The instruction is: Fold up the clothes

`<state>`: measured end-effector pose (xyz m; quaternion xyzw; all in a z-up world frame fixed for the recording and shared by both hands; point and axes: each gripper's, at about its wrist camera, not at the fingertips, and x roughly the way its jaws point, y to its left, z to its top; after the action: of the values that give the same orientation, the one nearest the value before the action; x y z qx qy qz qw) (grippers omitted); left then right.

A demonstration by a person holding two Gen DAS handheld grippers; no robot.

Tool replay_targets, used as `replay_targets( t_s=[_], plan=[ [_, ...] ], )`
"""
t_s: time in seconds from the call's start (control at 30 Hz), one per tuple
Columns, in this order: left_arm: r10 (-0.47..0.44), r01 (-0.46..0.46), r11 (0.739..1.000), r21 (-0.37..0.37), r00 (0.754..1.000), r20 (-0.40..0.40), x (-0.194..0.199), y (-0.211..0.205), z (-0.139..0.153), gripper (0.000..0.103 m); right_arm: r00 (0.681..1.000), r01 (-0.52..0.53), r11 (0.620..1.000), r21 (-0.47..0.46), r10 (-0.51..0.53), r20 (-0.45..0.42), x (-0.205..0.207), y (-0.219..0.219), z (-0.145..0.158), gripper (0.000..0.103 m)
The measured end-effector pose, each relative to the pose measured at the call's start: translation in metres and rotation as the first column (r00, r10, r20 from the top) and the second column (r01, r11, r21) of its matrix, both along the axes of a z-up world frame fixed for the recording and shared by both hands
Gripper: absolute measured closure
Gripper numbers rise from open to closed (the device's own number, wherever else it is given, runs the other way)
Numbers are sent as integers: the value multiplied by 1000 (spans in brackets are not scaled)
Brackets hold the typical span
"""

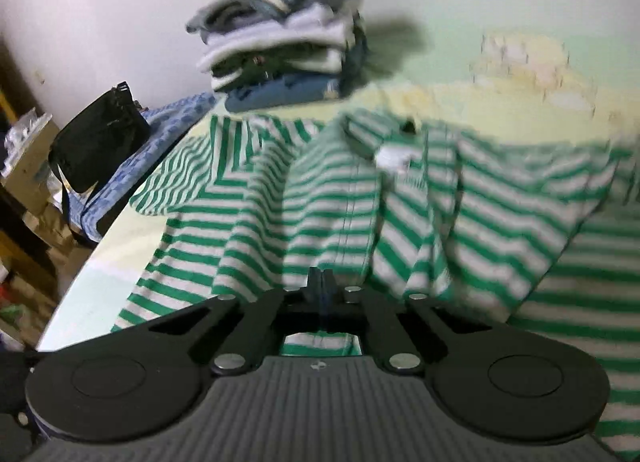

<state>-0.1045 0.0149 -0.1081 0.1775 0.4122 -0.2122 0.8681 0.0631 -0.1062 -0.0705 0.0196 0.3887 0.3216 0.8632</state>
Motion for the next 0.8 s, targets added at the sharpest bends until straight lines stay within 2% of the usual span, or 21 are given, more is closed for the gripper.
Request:
replay_targets(
  t_s=[0.1, 0.13, 0.2, 0.27, 0.33, 0.4, 0.47, 0.53, 0.6, 0.8],
  plan=[
    [2, -2, 1000, -9, 1000, -5, 1, 2, 0, 42, 993, 65, 996, -57, -59, 104, -1, -9, 18, 103],
    [3, -3, 1000, -12, 1000, -7, 1, 3, -1, 42, 992, 77, 995, -60, -71, 101, 3, -15, 21, 103],
    [-1, 1, 1000, -15, 1000, -7, 2, 3, -1, 42, 997, 69, 996, -56, -67, 38, 14, -21, 18, 101],
    [-8, 8, 1000, -13, 1000, -6, 2, 2, -1, 42, 997, 71, 997, -24, -71, -36, 20, -23, 8, 95],
    [-14, 14, 1000, -12, 1000, -7, 3, 2, -1, 42, 994, 62, 998, 16, -60, -93, 20, -20, -3, 94],
    [-17, 17, 1000, -12, 1000, -8, 3, 2, -1, 41, 991, 66, 997, 27, -62, -119, 18, -15, -10, 80],
    [-16, 16, 1000, -11, 1000, -5, 3, 2, 0, 41, 988, 75, 997, 24, -71, -134, 17, -10, -16, 77],
    [-15, 15, 1000, -10, 1000, -1, 2, 2, 0, 40, 985, 85, 996, 22, -81, -149, 15, -5, -21, 81],
    [-14, 14, 1000, -9, 1000, 4, 2, 1, -1, 40, 988, 88, 996, 16, -86, -129, 12, -4, -19, 101],
    [-24, 24, 1000, -4, 1000, 15, 1, 3, -1, 39, 994, 112, 993, -45, -111, 18, 2, -12, 4, 101]
  ],
)
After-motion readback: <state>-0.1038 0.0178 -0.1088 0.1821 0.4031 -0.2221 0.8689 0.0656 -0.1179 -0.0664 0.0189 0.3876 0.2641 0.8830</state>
